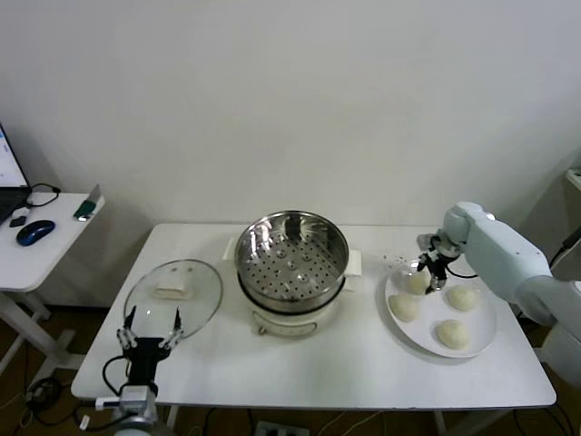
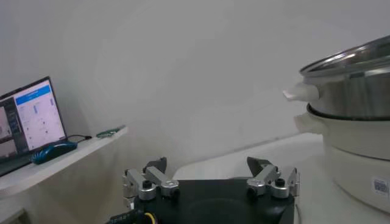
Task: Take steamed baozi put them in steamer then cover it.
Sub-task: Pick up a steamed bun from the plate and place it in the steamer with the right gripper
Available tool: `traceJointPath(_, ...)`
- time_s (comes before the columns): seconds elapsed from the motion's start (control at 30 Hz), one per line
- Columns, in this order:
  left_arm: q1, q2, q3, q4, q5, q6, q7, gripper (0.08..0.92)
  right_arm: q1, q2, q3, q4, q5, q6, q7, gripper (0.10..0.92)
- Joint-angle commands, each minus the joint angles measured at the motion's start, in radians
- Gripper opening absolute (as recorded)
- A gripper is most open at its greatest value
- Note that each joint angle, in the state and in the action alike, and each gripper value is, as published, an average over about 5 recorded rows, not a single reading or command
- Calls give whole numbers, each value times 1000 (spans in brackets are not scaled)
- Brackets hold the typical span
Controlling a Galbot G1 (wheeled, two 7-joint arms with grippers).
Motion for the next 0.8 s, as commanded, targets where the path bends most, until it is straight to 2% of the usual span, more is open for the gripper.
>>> traceJointPath(0.03, 8, -1, 1, 1, -1, 2, -21, 823, 137, -22, -121, 74, 13, 77, -24, 670)
traceJointPath(0.27, 7, -11, 26, 0, -53, 2, -13, 823, 402, 8, -368, 244, 112, 208, -40, 670)
traceJointPath(0.53, 15, -14, 40, -10, -46, 1, -11, 823, 554, 151, -446, 339, 116, 356, -59, 670)
traceJointPath(0.8, 31, 2, 47, -12, -47, 0, -9, 823, 560, 304, -436, 449, 64, 425, -51, 670)
